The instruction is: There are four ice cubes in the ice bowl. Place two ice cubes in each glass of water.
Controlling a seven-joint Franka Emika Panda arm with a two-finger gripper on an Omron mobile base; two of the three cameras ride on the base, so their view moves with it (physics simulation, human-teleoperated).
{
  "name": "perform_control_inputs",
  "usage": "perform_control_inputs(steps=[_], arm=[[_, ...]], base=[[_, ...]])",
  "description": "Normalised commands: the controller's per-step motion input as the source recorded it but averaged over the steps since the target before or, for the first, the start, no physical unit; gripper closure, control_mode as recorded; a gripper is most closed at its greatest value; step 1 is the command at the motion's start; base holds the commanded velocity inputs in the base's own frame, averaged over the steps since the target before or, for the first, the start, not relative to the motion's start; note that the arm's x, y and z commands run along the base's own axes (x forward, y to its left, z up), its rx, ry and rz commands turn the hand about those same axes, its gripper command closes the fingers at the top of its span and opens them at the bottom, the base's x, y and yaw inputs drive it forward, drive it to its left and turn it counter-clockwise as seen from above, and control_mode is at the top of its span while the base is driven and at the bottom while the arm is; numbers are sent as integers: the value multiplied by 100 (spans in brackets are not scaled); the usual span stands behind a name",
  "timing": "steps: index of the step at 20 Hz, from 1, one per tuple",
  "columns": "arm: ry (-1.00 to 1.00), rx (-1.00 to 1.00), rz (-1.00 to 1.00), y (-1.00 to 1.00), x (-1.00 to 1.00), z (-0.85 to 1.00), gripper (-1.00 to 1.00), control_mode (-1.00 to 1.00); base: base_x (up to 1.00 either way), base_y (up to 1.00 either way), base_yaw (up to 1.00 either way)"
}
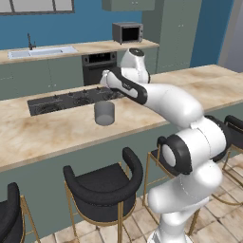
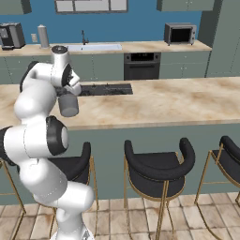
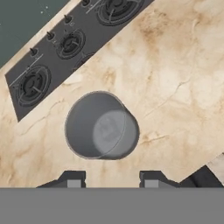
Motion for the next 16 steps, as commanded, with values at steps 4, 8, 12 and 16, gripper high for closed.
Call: perform_control_inputs(steps=[4, 8, 12, 16], arm=[[0, -1, 4, 0, 24, -12, 100, -100], [0, 0, 2, 0, 24, -2, 100, -100], [0, 0, 0, 0, 30, -2, 100, -100], [0, 0, 0, 0, 23, -7, 100, -100]], base=[[0, 0, 0], [0, 0, 0], [0, 0, 0], [0, 0, 0]])
